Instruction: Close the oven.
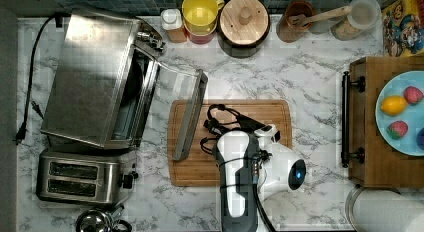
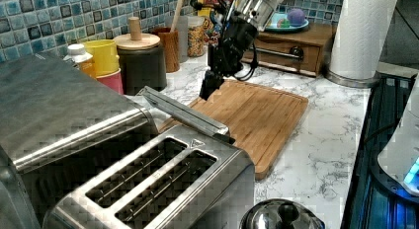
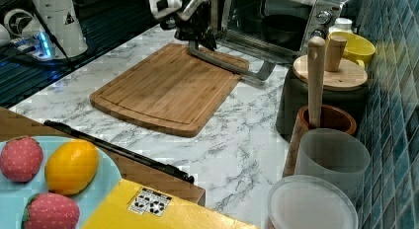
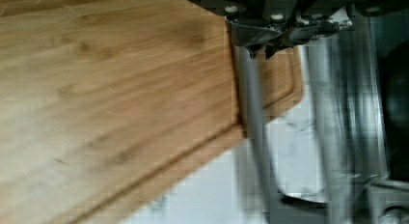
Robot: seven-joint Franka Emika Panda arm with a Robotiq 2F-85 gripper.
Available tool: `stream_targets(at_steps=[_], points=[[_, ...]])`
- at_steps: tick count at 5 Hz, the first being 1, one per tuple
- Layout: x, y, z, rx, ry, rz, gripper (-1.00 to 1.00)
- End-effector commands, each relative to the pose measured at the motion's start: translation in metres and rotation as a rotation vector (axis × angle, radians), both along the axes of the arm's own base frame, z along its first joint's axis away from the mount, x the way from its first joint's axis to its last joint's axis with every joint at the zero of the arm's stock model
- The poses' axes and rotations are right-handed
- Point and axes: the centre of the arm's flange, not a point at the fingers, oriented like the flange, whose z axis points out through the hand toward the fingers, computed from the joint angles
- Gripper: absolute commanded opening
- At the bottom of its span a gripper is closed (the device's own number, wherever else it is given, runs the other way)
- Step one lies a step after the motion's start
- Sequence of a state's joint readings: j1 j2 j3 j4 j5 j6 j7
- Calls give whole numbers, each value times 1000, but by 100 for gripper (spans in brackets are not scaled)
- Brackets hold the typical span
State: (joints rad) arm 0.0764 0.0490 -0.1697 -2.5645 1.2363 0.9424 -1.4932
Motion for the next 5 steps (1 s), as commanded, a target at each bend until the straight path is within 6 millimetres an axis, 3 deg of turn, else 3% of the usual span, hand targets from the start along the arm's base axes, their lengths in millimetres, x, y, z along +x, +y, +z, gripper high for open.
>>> stream_targets(at_steps=[1,2,4,5], points=[[14,14,32,47,-187,-22,-100],[18,30,30,32,-185,15,-100],[45,77,-18,11,-20,143,-100],[35,75,3,44,-102,70,-100]])
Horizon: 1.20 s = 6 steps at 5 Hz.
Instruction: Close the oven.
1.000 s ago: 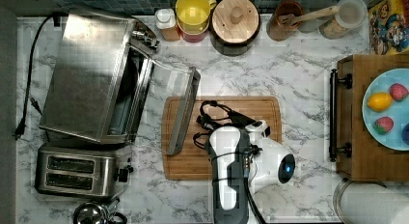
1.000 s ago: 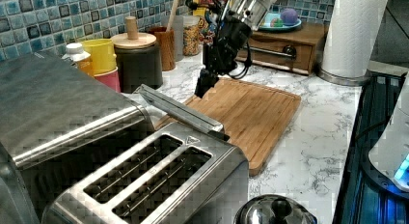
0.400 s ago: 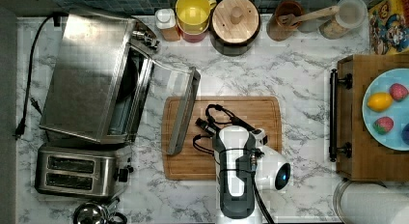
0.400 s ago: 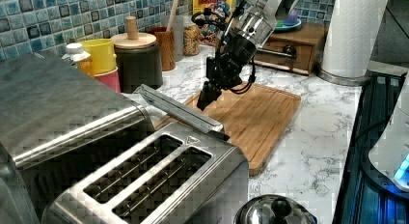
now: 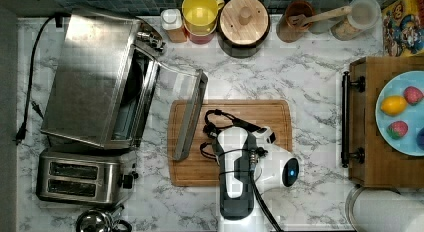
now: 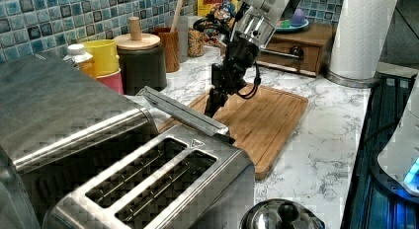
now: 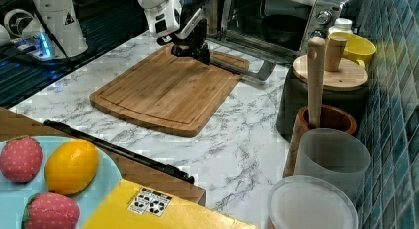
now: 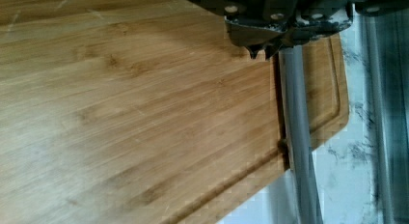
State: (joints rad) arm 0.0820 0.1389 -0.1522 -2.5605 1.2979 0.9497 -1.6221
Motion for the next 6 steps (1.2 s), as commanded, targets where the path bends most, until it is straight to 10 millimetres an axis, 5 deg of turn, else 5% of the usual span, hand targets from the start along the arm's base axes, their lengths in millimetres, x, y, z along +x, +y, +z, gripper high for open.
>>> stream_targets(at_steps=[1,4,5,6], points=[[32,54,68,85,-213,-73,-100],[48,80,69,109,-188,17,-100],[63,101,44,100,-135,58,-100],[68,105,41,121,-126,65,-100]])
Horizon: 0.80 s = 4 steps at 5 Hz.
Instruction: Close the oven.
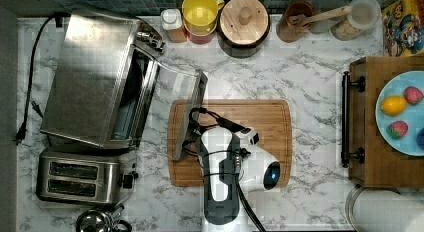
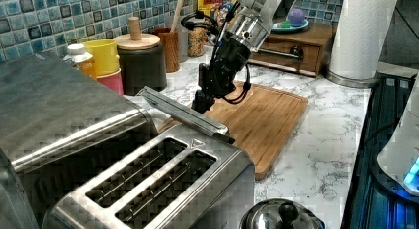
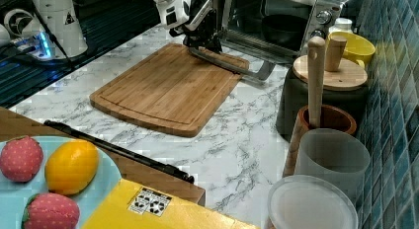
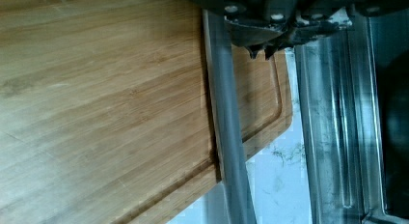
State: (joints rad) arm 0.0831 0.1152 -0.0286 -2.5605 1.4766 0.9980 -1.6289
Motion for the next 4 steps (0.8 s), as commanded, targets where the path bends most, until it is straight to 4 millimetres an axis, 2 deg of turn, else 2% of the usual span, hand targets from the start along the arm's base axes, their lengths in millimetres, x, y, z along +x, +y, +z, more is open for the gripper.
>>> stream_targets(at_steps=[1,2,4], points=[[60,47,42,100,-126,101,-100],[59,51,57,110,-147,111,-100],[69,93,115,113,-194,228,-100]])
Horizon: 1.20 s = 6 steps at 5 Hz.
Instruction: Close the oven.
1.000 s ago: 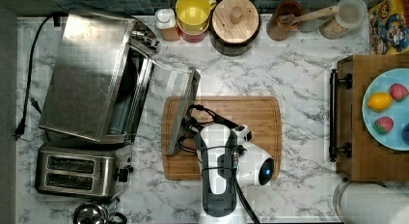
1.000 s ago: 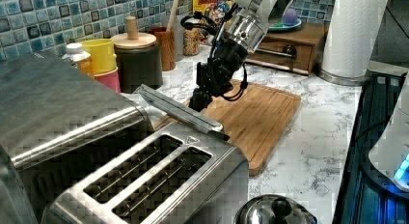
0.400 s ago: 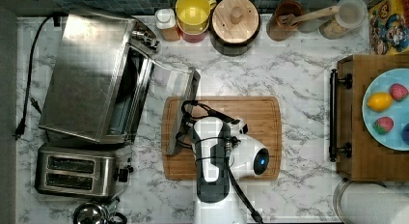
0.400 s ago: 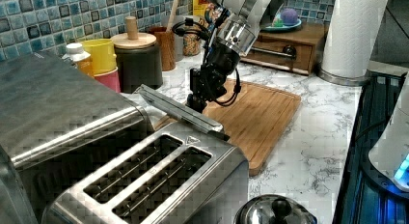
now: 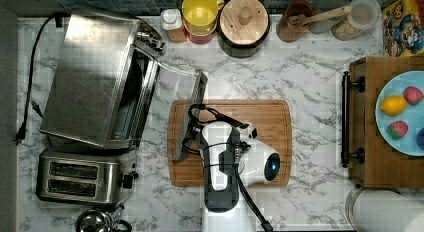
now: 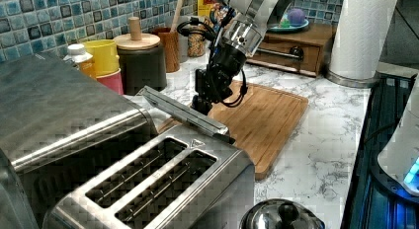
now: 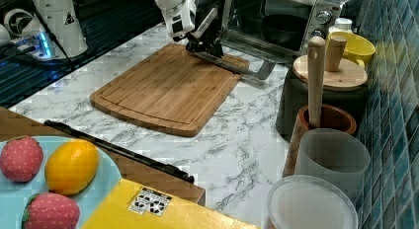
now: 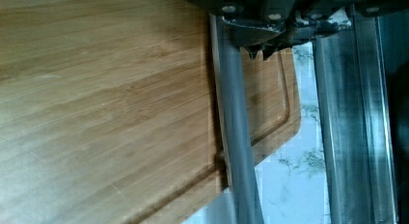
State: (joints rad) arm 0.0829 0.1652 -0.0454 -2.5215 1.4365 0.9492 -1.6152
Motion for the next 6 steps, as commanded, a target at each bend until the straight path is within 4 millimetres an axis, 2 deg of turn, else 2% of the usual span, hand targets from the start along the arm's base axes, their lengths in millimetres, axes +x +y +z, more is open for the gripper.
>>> stream_targets(at_steps=[1,2,3,4,5,6], points=[[63,125,145,51,-242,229,-100],[67,141,162,36,-266,238,-100],[70,148,187,8,-282,226,-100],[71,148,205,14,-282,220,-100],[60,138,228,45,-351,191,-100],[53,137,244,57,-367,211,-100]])
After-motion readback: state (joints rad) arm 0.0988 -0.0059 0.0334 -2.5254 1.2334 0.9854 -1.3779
